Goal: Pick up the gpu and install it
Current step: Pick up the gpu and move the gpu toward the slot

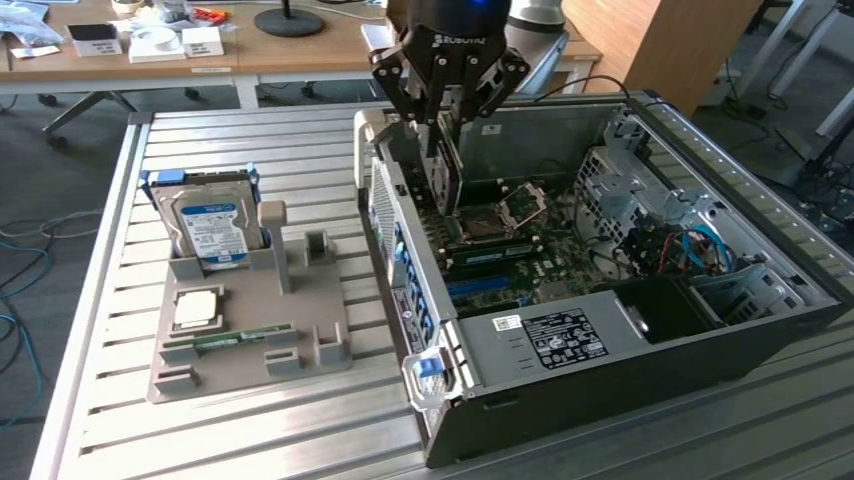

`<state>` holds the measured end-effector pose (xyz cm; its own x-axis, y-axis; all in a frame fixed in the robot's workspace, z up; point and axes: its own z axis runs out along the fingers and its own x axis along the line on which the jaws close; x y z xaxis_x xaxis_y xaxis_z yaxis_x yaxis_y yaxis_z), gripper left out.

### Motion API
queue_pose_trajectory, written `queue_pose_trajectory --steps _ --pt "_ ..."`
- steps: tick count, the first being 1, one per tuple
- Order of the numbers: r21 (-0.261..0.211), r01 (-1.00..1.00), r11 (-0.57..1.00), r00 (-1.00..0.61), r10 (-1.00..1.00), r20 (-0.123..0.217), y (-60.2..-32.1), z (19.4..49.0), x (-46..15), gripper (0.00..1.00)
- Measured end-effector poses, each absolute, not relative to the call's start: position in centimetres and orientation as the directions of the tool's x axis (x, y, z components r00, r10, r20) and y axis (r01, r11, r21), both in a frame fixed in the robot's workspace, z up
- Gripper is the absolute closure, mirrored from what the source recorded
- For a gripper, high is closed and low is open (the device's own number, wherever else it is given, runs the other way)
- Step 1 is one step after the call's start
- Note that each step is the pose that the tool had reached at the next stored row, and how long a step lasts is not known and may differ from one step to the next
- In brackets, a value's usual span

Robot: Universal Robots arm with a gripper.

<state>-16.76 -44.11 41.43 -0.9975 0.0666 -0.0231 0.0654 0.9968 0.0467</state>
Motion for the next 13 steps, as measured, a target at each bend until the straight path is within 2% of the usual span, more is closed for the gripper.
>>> queue_pose_trajectory --steps 13 --pt "0.047 0.066 0.997 -0.998 0.067 -0.023 -44.0 41.4 -14.2 0.73"
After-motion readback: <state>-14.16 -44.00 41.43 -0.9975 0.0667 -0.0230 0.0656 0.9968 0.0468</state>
